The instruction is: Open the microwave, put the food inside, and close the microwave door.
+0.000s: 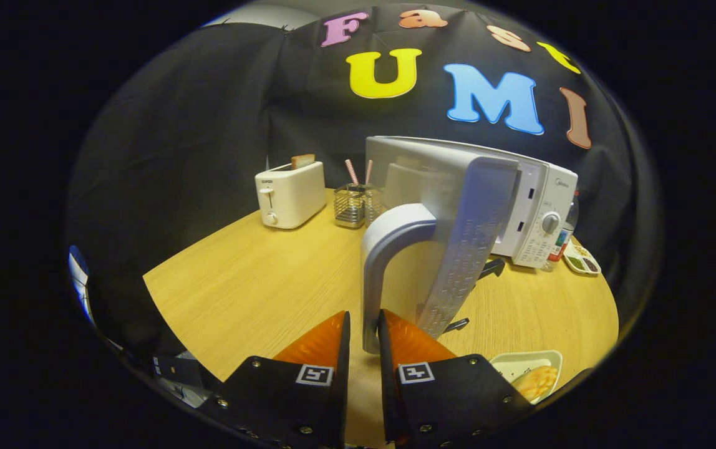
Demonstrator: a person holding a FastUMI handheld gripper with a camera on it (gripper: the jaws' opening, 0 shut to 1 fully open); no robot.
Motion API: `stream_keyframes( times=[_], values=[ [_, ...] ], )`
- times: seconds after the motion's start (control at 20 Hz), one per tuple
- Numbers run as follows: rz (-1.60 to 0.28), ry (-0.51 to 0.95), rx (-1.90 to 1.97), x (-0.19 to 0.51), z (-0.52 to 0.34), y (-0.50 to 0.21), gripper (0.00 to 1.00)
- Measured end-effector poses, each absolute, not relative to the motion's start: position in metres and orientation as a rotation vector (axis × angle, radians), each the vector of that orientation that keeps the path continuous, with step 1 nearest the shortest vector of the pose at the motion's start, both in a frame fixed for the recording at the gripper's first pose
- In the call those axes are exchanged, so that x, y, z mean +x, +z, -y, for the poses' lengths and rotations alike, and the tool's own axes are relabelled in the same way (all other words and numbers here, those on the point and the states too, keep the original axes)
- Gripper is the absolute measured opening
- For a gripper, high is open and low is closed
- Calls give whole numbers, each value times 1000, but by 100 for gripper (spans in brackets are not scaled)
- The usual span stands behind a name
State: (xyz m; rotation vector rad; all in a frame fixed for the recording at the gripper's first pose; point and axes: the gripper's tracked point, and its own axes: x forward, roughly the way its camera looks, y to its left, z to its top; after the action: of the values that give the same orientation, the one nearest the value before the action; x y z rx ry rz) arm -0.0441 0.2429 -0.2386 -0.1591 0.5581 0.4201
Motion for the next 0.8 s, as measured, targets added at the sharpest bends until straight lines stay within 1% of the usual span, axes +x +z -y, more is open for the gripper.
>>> stream_keyframes(
  times=[0.2,0.45,0.55,0.65,0.7,0.75,0.8],
  values=[
    [-554,486,-207,-54,-259,-239,24],
    [-580,661,-117,-82,-289,-228,24],
    [-549,722,-83,-89,-291,-210,24],
    [-505,749,-79,-94,-285,-189,32],
    [-481,760,-79,-94,-282,-182,43],
    [-457,758,-84,-94,-273,-175,65],
    [-441,750,-87,-93,-264,-170,74]
  ],
)
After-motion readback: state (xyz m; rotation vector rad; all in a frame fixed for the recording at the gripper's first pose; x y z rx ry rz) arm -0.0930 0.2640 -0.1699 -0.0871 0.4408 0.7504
